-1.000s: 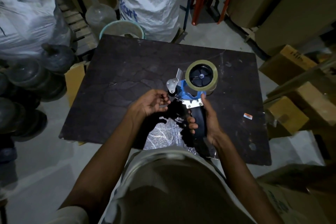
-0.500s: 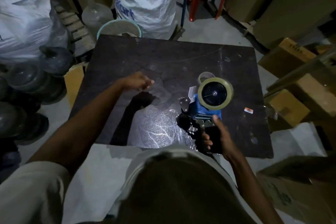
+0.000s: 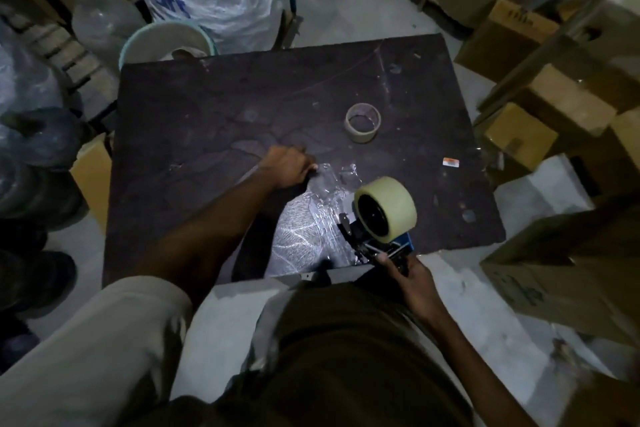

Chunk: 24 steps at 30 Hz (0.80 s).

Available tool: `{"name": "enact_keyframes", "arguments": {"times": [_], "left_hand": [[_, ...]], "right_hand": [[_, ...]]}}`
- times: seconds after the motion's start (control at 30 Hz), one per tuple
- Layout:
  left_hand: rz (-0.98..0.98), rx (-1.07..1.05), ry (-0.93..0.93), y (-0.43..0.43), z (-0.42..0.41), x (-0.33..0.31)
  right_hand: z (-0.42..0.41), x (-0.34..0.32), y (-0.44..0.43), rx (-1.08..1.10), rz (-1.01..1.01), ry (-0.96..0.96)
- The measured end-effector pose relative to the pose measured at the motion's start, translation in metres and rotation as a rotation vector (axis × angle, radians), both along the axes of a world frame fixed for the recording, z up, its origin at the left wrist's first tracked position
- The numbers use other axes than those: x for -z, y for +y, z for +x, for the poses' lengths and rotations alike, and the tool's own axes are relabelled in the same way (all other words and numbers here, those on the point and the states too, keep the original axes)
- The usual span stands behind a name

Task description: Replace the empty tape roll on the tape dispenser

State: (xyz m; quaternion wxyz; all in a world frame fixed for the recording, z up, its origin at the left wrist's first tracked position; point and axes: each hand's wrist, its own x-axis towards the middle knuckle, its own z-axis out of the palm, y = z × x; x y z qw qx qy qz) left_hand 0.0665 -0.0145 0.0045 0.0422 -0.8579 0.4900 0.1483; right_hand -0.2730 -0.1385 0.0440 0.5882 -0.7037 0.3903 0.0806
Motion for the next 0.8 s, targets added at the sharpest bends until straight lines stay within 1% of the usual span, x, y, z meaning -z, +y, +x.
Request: {"name": "enact_keyframes", "arguments": {"times": [0.1,0.17,0.23,0.33,0.4,0.43,0.47,0.53,0.57,0.6,0.63,0.7,0.8], "left_hand": [[0.044,0.02,-0.065,-0.006,-0.011,0.014],[0.093,-0.008,-0.099,-0.01,-0.018,0.022],[0.14,-0.112,-0.13,-0.016,-0.02,0.023],[0.218,-0.367,-0.173,-0.018,-0.01,0.008],[0.184,-0.422,-0.213,-0.009,-0.008,0.003],[0.135,-0.398,-0.223,-0.004,-0.012,0.003],[0.078,-0.313,-0.204,0.001,-0.019,0.005],[-0.031,-0.057,-0.079,0.014,-0.042,0.018],[-0.046,0.053,-0.015,0.022,-0.056,0.026],[-0.014,0.127,0.016,0.03,-0.07,0.035],[0.052,0.162,0.021,0.037,-0.082,0.042],[0.177,0.124,0.015,0.047,-0.098,0.055],[0.295,0.074,-0.022,0.042,-0.105,0.053]], "right_hand": [[0.001,0.016,0.007,-0.032,-0.075,0.111],[0.003,0.029,0.011,-0.032,-0.116,0.169],[0.004,0.04,0.013,-0.031,-0.106,0.167],[0.006,0.045,0.016,-0.007,-0.089,0.123],[0.006,0.048,0.018,0.002,-0.092,0.116],[0.006,0.048,0.019,0.004,-0.091,0.122],[0.005,0.048,0.021,-0.001,-0.088,0.135],[0.005,0.049,0.026,-0.022,-0.096,0.16],[0.005,0.049,0.029,-0.031,-0.113,0.158],[0.006,0.049,0.033,-0.032,-0.131,0.148],[0.007,0.048,0.035,-0.027,-0.146,0.14],[0.01,0.046,0.038,-0.015,-0.171,0.141],[0.011,0.044,0.041,0.001,-0.18,0.147]]}}
